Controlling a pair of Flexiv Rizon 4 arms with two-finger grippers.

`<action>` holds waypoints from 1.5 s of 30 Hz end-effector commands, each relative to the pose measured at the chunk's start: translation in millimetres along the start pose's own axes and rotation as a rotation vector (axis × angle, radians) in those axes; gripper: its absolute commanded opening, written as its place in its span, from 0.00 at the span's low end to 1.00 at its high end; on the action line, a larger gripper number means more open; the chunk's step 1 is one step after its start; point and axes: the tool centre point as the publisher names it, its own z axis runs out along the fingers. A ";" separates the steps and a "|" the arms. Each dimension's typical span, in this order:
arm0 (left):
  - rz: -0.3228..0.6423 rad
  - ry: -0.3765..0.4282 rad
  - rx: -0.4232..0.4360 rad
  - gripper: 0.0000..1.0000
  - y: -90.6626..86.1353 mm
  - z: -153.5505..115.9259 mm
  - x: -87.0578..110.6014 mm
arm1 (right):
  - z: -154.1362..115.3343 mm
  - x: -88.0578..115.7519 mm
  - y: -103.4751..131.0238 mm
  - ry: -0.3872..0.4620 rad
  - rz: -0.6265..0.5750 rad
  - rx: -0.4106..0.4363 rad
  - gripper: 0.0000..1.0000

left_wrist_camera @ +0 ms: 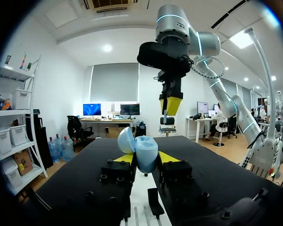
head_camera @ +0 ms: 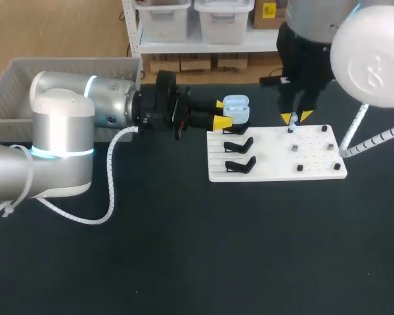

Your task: Pick up each earbud case from the left stands, insert the matching earbuds, close the lid, and place the case in the box.

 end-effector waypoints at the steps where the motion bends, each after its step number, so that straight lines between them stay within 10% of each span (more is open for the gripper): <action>1: 0.003 -0.002 -0.006 0.00 -1.9 0.0 0.7 | -2.4 -5.6 13.5 -0.019 0.010 0.013 0.00; 22: 0.003 -0.002 -0.006 0.00 -1.9 0.0 0.7 | -12.2 -54.9 55.6 0.105 0.429 -0.008 0.00; 45: 0.003 -0.002 -0.006 0.00 -1.9 0.0 0.7 | -6.4 -58.3 65.0 0.112 0.450 0.001 0.00</action>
